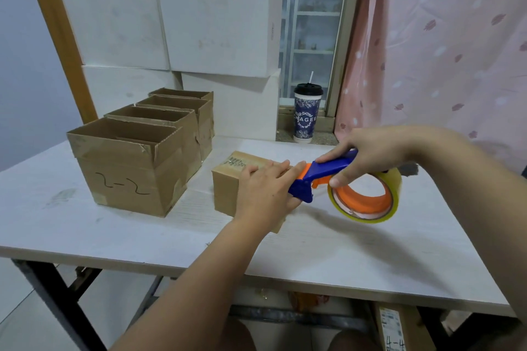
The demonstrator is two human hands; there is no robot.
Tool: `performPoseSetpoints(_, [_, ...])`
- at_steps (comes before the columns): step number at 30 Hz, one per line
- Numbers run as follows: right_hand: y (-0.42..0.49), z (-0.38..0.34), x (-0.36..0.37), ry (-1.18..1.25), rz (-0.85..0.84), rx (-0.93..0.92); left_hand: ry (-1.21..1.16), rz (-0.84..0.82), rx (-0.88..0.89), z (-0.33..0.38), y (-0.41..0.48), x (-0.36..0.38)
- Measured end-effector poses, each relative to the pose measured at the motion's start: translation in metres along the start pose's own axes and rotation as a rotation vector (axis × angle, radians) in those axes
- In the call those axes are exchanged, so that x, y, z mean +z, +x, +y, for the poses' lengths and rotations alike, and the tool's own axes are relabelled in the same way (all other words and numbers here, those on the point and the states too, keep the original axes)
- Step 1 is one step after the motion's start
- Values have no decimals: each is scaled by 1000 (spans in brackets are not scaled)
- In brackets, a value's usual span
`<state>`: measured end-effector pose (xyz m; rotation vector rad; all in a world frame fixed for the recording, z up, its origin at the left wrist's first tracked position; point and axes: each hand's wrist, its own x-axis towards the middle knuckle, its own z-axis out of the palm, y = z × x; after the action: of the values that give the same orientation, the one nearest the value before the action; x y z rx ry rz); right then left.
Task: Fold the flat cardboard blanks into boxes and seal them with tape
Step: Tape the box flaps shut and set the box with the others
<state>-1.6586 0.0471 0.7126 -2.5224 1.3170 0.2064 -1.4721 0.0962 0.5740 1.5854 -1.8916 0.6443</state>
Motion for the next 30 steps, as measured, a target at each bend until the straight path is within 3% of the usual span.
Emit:
performPoseSetpoints(7, [15, -11, -19, 12, -82, -2, -74, 31, -36, 0, 3, -7])
performPoseSetpoints(11, [25, -12, -19, 48, -219, 55, 44, -243, 59, -2, 4, -7])
performPoseSetpoints(13, [26, -7, -15, 104, -245, 53, 53, -299, 61, -5, 5, -5])
performPoseSetpoints(24, [23, 57, 41, 731, -425, 182, -39, -542, 147, -19, 14, -15])
performPoseSetpoints(30, [23, 89, 86, 1127, -591, 159, -67, -492, 170, -26, 12, -20])
